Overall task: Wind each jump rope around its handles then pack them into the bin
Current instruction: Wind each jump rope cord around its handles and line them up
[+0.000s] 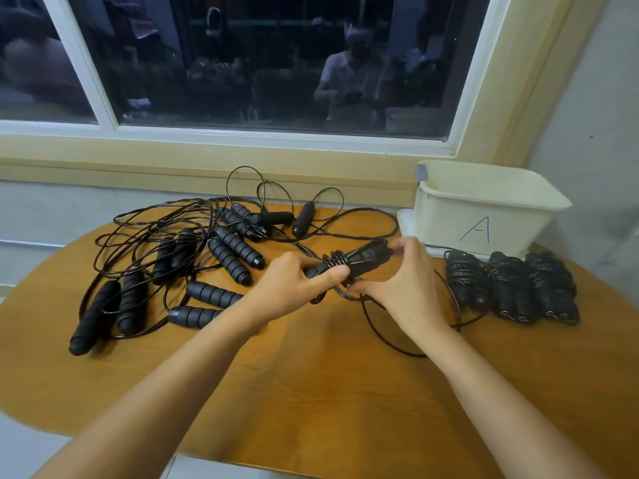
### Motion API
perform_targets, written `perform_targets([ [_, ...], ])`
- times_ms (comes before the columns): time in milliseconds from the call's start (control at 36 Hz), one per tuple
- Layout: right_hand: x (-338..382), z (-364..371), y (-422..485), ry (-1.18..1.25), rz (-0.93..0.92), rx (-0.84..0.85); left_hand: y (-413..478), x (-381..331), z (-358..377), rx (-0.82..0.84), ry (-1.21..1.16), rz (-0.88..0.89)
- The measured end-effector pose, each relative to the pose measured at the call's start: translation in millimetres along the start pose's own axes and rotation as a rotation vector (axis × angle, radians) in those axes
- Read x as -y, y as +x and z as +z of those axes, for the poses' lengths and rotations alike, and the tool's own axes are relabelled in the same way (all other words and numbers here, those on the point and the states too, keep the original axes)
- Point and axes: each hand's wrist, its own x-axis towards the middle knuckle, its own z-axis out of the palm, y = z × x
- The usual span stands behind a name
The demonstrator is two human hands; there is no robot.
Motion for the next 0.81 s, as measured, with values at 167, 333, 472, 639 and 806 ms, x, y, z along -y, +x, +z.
perform_targets([
  [167,-8,-18,13,-0.409,-0.903,0.013,2,-7,-4,0.162,0.125,0.034],
  [333,-10,-21,11,-0.241,-0.952,0.061,10,-10,-18,0.223,-0.138,-0.218],
  [472,0,-25,-1,0.204,-0.328,0.026,0,7,-18,0.177,-0.799,-0.258],
  [639,-3,-10,4,0.561,0.014,0.02,-9,-10,27,0.028,-0.545,-0.044],
  [806,-8,-2,3,0.694,0.142,0.004,6,-7,50,-0.096,-0.333,0.053],
])
